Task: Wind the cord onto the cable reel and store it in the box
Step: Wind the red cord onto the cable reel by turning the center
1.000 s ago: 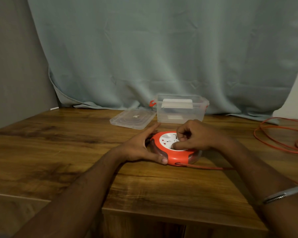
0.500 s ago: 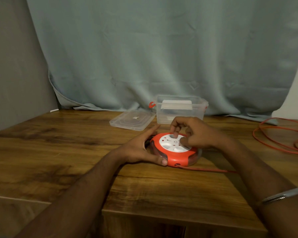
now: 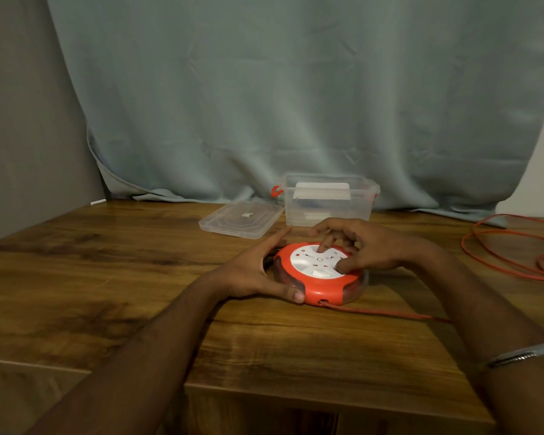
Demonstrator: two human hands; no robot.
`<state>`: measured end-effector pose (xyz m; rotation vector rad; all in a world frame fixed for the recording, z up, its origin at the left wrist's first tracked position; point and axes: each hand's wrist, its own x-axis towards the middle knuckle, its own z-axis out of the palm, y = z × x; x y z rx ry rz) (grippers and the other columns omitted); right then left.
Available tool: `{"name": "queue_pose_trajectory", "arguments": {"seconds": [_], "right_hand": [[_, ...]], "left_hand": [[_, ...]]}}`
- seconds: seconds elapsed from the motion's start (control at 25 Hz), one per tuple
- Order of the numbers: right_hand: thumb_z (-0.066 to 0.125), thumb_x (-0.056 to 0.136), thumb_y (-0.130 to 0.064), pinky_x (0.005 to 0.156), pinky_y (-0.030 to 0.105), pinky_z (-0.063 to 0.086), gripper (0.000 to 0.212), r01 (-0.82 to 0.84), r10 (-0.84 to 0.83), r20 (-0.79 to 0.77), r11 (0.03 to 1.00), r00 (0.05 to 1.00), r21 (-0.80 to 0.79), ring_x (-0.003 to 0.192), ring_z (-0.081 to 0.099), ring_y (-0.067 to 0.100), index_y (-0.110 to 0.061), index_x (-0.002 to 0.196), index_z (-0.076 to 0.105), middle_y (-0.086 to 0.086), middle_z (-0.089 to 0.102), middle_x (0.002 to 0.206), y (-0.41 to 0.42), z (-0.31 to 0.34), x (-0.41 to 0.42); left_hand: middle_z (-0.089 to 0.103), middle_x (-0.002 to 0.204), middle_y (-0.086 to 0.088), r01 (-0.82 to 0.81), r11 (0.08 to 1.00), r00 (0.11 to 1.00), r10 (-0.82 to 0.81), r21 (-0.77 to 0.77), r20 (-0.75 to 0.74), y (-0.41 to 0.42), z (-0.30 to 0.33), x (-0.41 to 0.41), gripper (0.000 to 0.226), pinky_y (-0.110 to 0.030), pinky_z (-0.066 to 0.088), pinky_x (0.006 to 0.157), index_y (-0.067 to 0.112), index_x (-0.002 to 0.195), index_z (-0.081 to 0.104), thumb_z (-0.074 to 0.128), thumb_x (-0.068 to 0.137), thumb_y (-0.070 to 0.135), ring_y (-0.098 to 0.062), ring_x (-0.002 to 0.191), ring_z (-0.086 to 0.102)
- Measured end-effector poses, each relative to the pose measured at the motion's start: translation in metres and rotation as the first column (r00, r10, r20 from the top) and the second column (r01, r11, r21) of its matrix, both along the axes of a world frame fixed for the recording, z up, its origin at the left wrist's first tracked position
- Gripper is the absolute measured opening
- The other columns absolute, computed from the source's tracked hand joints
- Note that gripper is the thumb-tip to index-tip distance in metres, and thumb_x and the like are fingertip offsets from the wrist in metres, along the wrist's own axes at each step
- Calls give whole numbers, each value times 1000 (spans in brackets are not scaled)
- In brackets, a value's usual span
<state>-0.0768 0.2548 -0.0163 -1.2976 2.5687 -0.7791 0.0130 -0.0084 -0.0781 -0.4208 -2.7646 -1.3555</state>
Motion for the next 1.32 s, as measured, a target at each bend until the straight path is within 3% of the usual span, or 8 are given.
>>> {"name": "queue_pose_trajectory", "arguments": {"seconds": [0.28, 0.48, 0.64, 0.76, 0.84, 1.04, 1.16, 1.32], "right_hand": [[90, 71, -40, 73, 46, 55, 34, 80, -79, -122, 997, 989, 4, 78, 62, 16, -25, 94, 69, 2, 71, 88, -9, -4, 9], [73, 65, -65, 59, 38, 45, 50, 194, -173, -323, 980, 930, 34, 57, 53, 10, -19, 58, 54, -6, 56, 54, -22, -6, 21], [68, 68, -66, 56, 43, 47, 56, 206, -201, -414, 978, 888, -32, 46, 48, 12, -17, 49, 48, -5, 48, 43, -31, -12, 23], [72, 72, -55, 58, 43, 50, 44, 157, -172, -389, 985, 905, -71, 48, 49, 10, -22, 52, 52, -11, 54, 47, -28, -10, 19], [76, 72, -31, 55, 39, 50, 15, 111, -143, -305, 987, 942, -118, 52, 54, 4, -29, 67, 62, -15, 65, 62, -21, -5, 16], [69, 77, 14, 54, 11, 42, 49, 30, -31, -52, 999, 998, -26, 56, 58, -9, -14, 118, 69, -5, 76, 117, -9, 2, 15], [76, 80, 7, 58, 8, 44, 57, 31, -32, -8, 999, 999, -27, 73, 67, -12, -19, 128, 58, 0, 77, 119, -5, 1, 7], [92, 77, -23, 53, 10, 41, 63, 111, -112, -48, 994, 993, -21, 60, 58, -10, -33, 125, 52, -2, 77, 106, -2, 1, 5]], "left_hand": [[36, 166, 11, -9, 1000, 1000, 9, -6, -10, 0, 0, 1, 138, -30, 34, 124, 43, 168, 12, 102, 64, 37, -7, 151, 36], [39, 165, 12, -14, 1000, 1000, 14, 4, -23, 0, -3, -2, 143, -32, 36, 124, 42, 168, 12, 103, 58, 45, -6, 150, 40], [40, 164, 11, -4, 1000, 1000, 5, 20, -20, 0, -3, -1, 147, -31, 35, 125, 41, 168, 12, 102, 52, 49, -4, 149, 40], [40, 165, 13, -3, 1000, 1000, 3, 10, -15, 1, -3, -2, 146, -33, 35, 125, 43, 168, 12, 103, 53, 51, -5, 150, 40], [41, 164, 14, -9, 1000, 1000, 9, 7, -16, 0, -4, -3, 147, -34, 35, 126, 42, 168, 13, 103, 52, 52, -3, 149, 40], [39, 165, 14, -8, 1000, 1000, 8, -4, -6, 0, -1, 0, 140, -28, 35, 124, 42, 168, 12, 103, 61, 40, -4, 150, 39], [37, 166, 13, -9, 1000, 1000, 9, -12, 3, 0, 0, 0, 139, -26, 36, 121, 43, 168, 11, 102, 63, 38, -6, 149, 38], [37, 167, 12, -19, 1000, 1000, 19, -5, -10, 1, 0, -1, 142, -30, 34, 124, 43, 168, 11, 103, 59, 45, -8, 151, 37]]}}
